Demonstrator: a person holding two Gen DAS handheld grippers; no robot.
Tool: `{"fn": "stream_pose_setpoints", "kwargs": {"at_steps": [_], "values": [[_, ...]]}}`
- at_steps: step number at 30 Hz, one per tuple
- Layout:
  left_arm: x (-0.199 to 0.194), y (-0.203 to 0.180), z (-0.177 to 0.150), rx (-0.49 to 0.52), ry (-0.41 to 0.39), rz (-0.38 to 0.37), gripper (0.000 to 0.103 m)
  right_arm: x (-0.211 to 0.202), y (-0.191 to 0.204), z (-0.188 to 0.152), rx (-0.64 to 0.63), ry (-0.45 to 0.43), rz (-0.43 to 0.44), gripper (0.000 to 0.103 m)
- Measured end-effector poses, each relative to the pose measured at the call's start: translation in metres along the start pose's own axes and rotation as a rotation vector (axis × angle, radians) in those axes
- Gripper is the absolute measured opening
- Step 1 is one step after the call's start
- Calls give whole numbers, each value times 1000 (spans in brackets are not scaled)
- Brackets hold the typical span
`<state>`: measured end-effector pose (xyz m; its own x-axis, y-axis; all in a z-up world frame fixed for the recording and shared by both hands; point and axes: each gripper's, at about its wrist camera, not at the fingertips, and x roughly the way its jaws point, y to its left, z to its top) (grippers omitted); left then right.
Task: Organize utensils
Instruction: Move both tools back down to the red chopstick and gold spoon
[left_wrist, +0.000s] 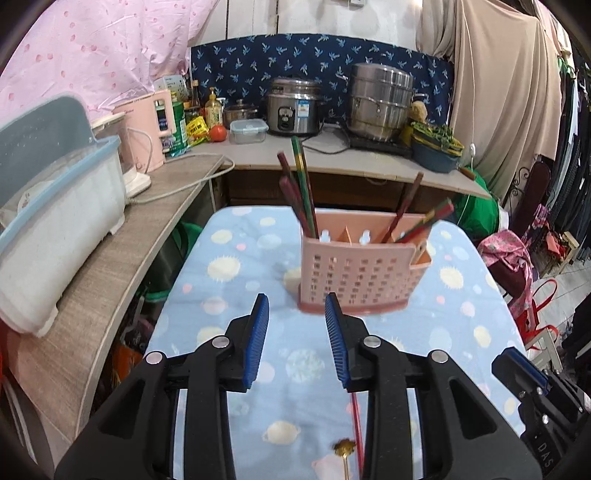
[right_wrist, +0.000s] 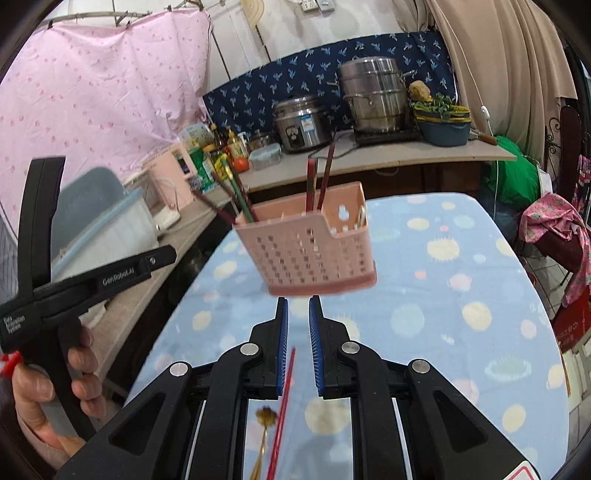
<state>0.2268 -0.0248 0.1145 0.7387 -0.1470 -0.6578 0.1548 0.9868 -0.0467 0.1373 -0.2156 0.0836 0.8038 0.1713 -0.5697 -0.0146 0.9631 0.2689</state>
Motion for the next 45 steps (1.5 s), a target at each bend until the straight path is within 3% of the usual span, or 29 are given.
{"fn": "stream_pose_setpoints", "kwargs": {"at_steps": [15,28,45], "values": [[2,-2,-71,16,115,-18,30,-2,3,-74,1,139,-9,13],[10,16,-137,10,235,17,30,9,26,-153,-69,298,-2,13],[12,19,-176,18,309,22,30,20,43,-181,-107,363,25,13]]}}
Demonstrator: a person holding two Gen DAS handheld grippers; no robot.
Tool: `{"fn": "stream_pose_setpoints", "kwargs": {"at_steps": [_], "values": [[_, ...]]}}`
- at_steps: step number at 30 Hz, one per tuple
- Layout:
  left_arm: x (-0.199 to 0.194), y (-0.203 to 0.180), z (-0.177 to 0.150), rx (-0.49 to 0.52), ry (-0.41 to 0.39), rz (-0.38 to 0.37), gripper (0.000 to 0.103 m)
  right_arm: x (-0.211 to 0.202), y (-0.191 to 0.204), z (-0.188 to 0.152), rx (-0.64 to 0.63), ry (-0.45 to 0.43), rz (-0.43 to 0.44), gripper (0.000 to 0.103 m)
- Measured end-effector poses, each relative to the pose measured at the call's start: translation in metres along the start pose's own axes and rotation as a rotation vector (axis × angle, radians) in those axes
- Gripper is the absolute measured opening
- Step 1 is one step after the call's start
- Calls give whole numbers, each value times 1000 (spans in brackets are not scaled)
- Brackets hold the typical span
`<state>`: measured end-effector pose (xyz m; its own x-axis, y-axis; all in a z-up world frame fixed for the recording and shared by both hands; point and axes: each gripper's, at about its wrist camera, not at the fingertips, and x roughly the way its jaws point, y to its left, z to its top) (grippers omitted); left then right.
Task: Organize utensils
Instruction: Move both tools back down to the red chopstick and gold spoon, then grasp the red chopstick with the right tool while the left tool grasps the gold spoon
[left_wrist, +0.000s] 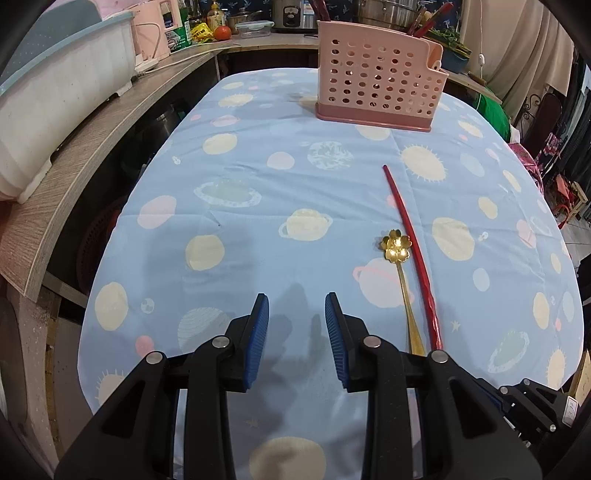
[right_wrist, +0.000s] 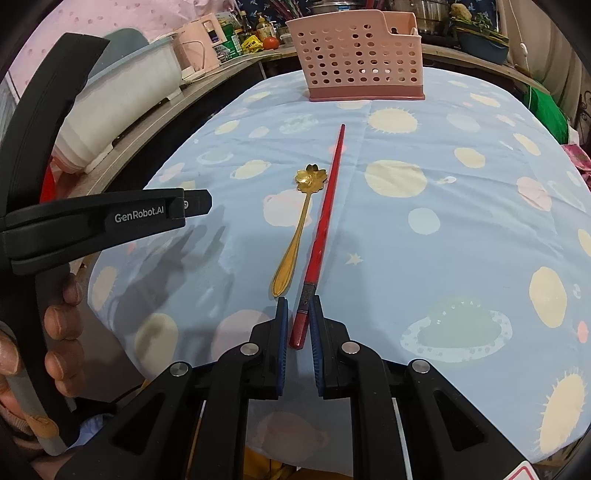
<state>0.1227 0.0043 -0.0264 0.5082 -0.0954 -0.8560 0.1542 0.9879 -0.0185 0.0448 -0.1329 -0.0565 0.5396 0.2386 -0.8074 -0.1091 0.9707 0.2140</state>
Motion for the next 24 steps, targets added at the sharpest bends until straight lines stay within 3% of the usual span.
{"fn": "stream_pose_setpoints", "kwargs": {"at_steps": [11,18,24], "values": [[6,-4,-7,9,27,-14,32,3,-3,-1,16,-18,-26,8],[7,-15,-14,30,37,-41,44,-5,-23,-3,88,-46,-52,7],[6,-36,-22,49,45,-119,60,-13,-41,-5,133,-71,-81,7]]}}
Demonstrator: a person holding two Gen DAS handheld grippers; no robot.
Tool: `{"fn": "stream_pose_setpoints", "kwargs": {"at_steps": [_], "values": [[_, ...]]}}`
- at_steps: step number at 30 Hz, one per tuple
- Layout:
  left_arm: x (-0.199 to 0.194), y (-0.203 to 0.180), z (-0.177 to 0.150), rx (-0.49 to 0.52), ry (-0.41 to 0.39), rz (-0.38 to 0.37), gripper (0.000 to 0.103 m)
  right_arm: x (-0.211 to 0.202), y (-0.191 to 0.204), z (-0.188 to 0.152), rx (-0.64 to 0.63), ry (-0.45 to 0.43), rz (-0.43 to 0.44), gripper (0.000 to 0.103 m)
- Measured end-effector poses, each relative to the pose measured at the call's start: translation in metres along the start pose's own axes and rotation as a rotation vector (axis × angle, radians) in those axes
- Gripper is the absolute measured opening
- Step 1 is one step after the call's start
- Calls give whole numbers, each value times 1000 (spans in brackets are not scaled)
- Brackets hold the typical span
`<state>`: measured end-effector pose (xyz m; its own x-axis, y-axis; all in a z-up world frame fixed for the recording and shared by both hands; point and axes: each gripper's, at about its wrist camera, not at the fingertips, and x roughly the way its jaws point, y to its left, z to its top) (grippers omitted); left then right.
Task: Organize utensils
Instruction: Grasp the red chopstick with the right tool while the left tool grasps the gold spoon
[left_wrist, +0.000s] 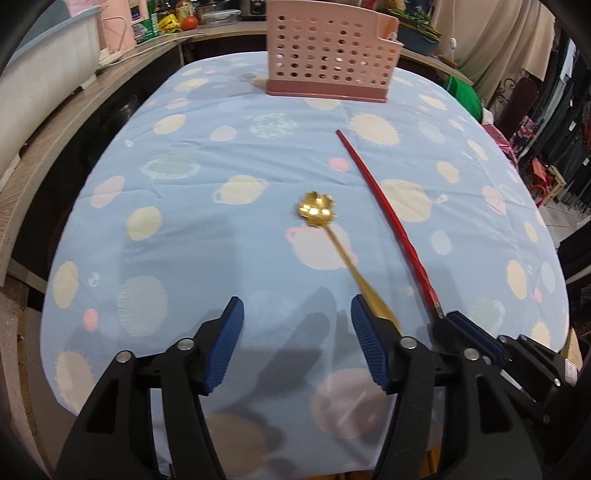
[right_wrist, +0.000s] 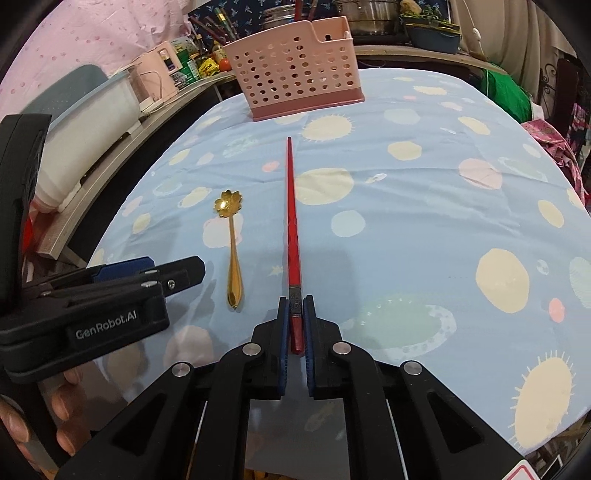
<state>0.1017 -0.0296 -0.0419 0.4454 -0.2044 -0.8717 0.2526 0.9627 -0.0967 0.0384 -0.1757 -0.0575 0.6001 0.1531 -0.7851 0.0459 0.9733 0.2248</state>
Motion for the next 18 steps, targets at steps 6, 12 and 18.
{"fn": "stream_pose_setpoints", "kwargs": {"at_steps": [6,12,18], "values": [[10,-25,-2,28,25,-34,62,-5,-17,0,39,-7,-12,7],[14,-40,-6,76,10,4,52,-4,-24,-2,51,1,-3,7],[9,-40,-11,103,3,-3,16,-3,-22,-1,44,1,9,7]]}}
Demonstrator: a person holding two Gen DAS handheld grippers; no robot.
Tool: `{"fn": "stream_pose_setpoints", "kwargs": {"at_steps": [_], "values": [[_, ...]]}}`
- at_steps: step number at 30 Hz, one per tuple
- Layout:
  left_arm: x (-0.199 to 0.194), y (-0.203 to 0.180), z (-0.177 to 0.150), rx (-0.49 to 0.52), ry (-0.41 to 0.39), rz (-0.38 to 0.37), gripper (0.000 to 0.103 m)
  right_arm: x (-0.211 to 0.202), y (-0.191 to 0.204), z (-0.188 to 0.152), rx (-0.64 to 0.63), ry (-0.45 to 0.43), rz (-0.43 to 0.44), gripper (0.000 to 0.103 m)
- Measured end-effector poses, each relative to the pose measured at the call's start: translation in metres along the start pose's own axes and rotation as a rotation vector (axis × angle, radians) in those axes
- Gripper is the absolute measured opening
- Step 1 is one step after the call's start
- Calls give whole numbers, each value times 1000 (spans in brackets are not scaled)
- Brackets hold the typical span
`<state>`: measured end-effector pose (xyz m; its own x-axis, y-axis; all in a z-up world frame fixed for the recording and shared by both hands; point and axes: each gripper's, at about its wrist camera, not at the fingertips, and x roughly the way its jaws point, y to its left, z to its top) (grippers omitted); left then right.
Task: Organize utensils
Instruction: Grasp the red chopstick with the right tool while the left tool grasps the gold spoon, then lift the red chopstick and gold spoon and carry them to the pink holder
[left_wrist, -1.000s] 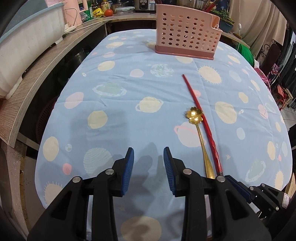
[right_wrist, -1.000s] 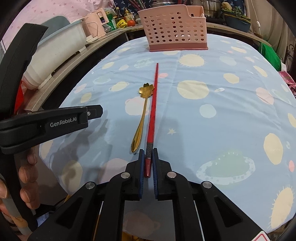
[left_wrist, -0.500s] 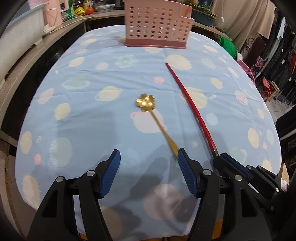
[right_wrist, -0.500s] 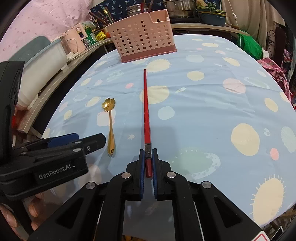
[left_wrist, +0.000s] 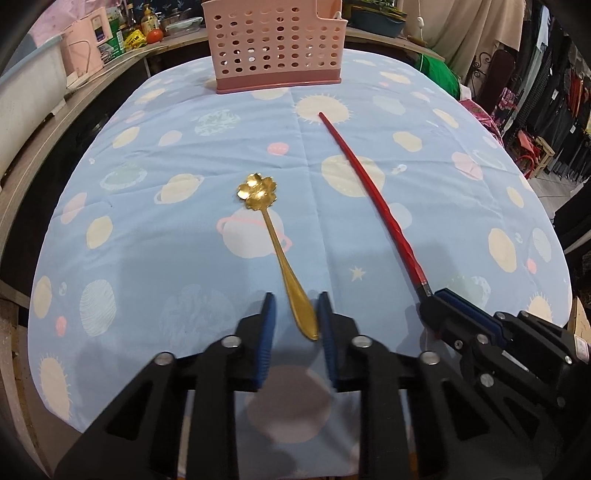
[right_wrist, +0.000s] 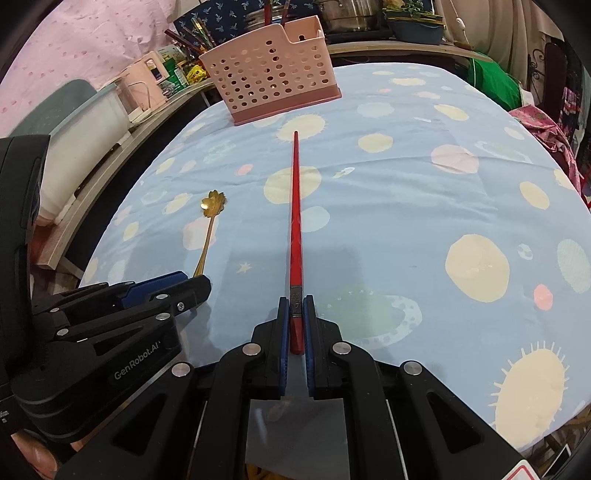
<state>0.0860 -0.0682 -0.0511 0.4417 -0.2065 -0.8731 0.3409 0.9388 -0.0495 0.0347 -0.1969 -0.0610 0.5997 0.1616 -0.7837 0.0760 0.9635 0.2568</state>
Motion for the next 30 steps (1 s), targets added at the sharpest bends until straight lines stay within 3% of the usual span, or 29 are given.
{"fn": "stream_pose_setpoints", "kwargs": {"at_steps": [6,14,23,30], "values": [[-4,9,-1,-30,14,-27,10,-2,1,-1,-2,-1,7,7],[-34,15,9,-45,-46,-41,10,-18,6,5,-7,-31,25,7],[-60,22,34,-67,-102,-68,8,-42,13,27,-1,-101,61,7],[-64,27,49,-74,-120,-64,1,-56,12,53,16,-157,82,7]]}}
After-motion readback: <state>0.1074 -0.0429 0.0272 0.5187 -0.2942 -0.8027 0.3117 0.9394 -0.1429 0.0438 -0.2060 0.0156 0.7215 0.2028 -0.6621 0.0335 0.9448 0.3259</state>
